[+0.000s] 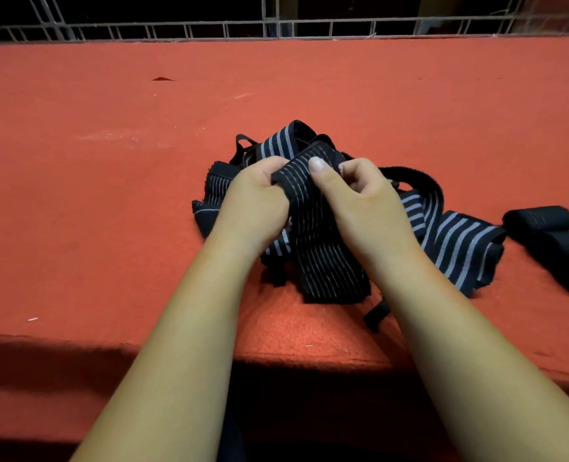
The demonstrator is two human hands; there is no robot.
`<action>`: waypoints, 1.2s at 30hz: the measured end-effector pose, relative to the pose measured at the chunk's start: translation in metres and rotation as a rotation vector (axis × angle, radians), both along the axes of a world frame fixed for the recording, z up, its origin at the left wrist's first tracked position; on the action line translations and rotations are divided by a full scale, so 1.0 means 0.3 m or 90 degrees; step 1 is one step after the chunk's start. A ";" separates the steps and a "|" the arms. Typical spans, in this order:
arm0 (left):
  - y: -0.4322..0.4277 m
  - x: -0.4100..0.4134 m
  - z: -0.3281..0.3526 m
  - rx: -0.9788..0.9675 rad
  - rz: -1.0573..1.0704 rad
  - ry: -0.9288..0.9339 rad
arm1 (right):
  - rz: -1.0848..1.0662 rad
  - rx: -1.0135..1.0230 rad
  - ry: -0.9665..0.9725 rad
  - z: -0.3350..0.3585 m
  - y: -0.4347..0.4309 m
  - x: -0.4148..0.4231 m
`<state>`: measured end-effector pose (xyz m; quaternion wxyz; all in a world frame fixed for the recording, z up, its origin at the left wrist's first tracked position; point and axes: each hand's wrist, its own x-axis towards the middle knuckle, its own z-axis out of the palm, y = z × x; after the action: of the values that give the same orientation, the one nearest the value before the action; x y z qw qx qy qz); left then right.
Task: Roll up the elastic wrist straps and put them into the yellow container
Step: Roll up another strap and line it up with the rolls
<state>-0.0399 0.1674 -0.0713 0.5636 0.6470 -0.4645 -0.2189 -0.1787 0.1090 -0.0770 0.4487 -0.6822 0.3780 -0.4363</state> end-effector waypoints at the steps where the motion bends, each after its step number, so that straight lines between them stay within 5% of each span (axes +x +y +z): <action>1: 0.000 0.007 -0.006 0.021 0.008 -0.033 | -0.001 0.018 -0.017 0.000 0.001 0.000; 6: 0.002 0.027 -0.017 0.097 0.034 -0.155 | 0.042 0.103 -0.034 0.004 -0.019 -0.012; 16: 0.002 0.286 -0.115 0.119 0.271 -0.268 | 0.051 0.051 0.008 -0.048 -0.044 0.082; 30: 0.029 0.413 -0.189 0.244 0.258 -0.047 | 0.215 -0.003 0.261 -0.118 0.011 0.247; 36: 0.057 0.415 -0.193 0.172 0.169 0.099 | 0.272 -0.009 0.260 -0.156 -0.001 0.255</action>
<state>0.0847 0.1846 -0.1291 0.5296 0.7536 -0.2966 -0.2523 -0.1023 0.1086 -0.1238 0.4406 -0.8230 0.3052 -0.1881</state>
